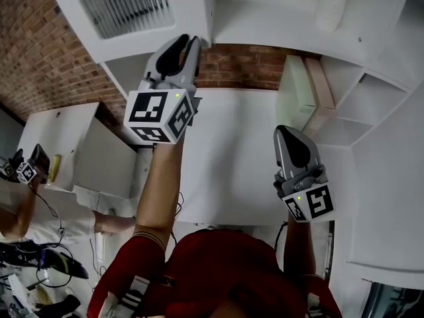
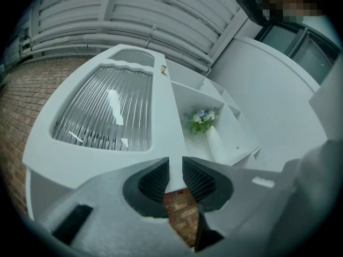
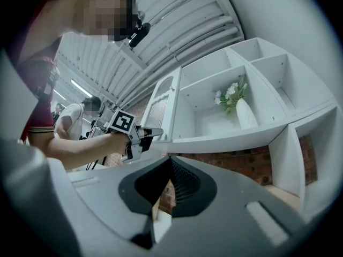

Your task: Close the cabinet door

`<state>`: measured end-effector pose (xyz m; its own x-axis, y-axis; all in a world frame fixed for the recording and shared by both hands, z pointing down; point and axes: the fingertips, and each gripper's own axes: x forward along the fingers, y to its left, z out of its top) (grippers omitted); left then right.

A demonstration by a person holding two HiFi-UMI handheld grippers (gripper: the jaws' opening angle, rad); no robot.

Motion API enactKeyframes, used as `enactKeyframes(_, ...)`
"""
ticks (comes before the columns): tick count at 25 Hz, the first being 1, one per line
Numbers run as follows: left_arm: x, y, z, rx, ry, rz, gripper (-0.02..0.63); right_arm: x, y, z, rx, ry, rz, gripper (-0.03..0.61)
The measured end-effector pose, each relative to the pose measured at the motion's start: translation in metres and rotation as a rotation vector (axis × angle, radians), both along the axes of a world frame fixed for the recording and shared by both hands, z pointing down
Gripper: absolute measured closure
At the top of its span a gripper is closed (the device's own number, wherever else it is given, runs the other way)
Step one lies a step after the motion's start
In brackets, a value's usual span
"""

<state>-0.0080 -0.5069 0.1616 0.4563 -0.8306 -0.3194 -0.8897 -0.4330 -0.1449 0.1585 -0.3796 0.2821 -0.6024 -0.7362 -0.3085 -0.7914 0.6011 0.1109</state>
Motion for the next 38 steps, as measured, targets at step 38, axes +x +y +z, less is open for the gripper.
enactKeyframes(38, 0.05, 0.16, 0.092, -0.09, 0.095, 0.3, 0.611, -0.037, 0.058, -0.009, 0.037, -0.044, -0.089, 0.565)
